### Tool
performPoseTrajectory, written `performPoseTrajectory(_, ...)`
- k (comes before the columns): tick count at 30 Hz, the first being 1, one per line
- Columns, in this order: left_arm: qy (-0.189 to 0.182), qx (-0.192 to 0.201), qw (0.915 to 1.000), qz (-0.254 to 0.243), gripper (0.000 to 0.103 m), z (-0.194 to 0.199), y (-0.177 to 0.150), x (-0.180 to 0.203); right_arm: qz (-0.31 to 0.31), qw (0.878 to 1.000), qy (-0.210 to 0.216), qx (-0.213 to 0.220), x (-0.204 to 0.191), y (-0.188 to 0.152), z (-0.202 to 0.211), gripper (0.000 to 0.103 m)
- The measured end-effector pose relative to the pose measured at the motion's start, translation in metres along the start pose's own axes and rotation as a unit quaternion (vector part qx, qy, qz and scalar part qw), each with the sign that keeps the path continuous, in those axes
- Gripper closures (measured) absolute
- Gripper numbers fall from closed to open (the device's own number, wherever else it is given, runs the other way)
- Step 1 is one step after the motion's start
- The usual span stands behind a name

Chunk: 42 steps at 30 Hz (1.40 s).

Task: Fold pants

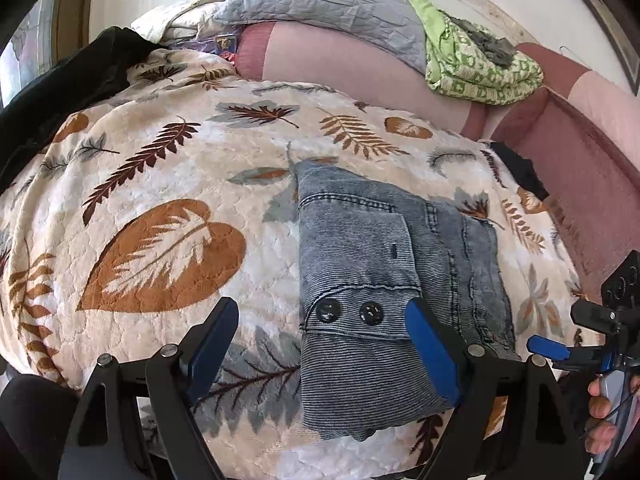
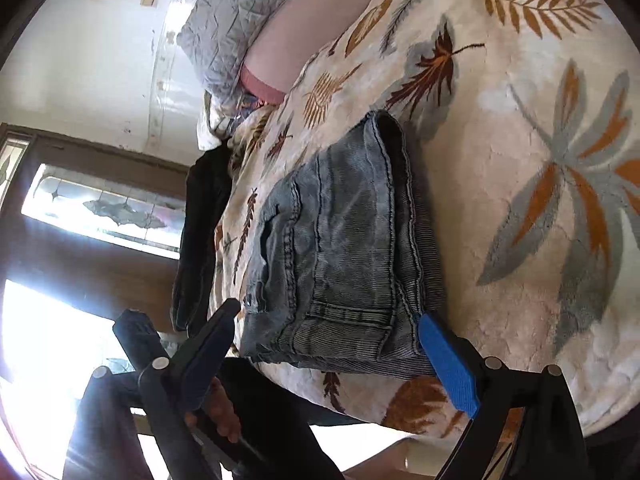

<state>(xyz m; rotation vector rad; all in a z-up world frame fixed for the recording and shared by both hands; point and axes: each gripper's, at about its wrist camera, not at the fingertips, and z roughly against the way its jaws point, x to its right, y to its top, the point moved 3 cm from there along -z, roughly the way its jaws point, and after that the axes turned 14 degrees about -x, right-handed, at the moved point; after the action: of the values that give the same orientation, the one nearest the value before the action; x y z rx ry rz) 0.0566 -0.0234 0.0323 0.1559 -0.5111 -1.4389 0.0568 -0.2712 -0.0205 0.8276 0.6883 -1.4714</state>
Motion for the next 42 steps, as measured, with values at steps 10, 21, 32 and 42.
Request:
performPoseTrajectory(10, -0.063, -0.014, 0.9979, 0.007, 0.016, -0.001, 0.021, -0.023, -0.028, 0.998, -0.039, 0.049, 0.012, 0.011, 0.045, 0.008)
performPoseTrajectory(21, -0.029, -0.051, 0.9981, 0.019, 0.017, -0.027, 0.038, -0.028, -0.044, 0.999, -0.024, -0.009, 0.026, 0.051, 0.015, 0.008)
performPoseTrajectory(32, 0.034, -0.032, 0.9989, 0.001, 0.017, -0.019, 0.039, -0.030, -0.036, 0.998, -0.051, -0.031, 0.017, 0.053, -0.010, 0.008)
performPoseTrajectory(42, 0.035, -0.040, 0.9986, -0.003, 0.017, -0.022, 0.038, -0.032, -0.035, 0.996, -0.068, -0.056, 0.022, 0.060, -0.027, 0.008)
